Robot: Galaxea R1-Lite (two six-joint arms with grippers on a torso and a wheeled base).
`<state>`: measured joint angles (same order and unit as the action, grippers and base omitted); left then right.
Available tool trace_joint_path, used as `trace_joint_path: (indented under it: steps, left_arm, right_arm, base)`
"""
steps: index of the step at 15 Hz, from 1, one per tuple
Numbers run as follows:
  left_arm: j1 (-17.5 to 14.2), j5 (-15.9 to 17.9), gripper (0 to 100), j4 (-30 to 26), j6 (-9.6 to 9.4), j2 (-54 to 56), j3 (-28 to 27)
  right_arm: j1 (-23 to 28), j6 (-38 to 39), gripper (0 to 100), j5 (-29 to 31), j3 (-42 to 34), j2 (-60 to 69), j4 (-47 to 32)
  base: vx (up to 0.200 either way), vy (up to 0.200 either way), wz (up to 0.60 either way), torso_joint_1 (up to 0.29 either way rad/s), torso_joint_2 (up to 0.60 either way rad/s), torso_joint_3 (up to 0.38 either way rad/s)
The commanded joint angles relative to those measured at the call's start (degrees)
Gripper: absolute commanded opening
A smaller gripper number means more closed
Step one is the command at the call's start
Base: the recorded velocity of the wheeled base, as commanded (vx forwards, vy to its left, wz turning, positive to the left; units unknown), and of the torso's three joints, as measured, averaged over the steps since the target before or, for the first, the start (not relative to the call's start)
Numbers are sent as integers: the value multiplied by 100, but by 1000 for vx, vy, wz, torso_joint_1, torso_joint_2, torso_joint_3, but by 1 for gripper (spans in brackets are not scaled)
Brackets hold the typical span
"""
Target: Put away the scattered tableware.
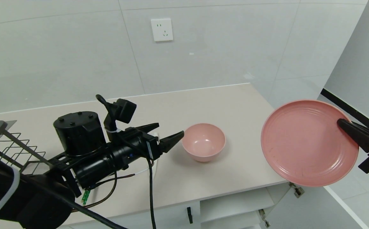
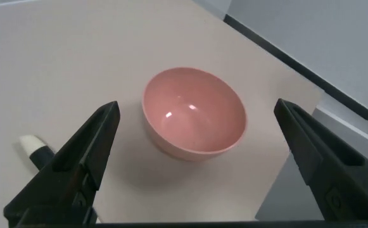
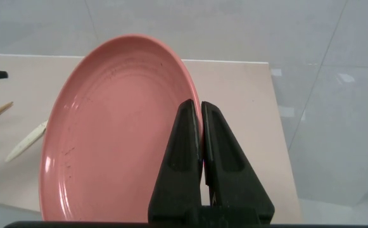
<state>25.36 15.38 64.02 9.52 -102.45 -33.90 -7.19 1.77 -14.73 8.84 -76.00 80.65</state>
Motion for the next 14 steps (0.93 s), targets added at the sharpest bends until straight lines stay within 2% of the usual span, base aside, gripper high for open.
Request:
trace_joint_path:
  steps: [1, 5, 7, 14]
  left_arm:
    - [83, -9, 100, -171, -3, -196, -117]
    - [171, -255, 100, -918, -12, -240, -424]
    - [189, -493, 100, -1322, -12, -460, -855]
    - [189, -607, 100, -1164, 6, -1524, -1453]
  right_arm:
    - [-1, -1, 0, -4, -14, 15, 3]
    - [-1, -1, 0, -4, -22, 32, 3]
    - [-1, -10, 0, -4, -49, 23, 3]
    - [-10, -19, 0, -48, -84, 15, -6]
  base:
    - [0, 0, 0, 0, 0, 0]
    - [0, 0, 0, 0, 0, 0]
    - [0, 0, 0, 0, 0, 0]
    - [0, 0, 0, 0, 0, 0]
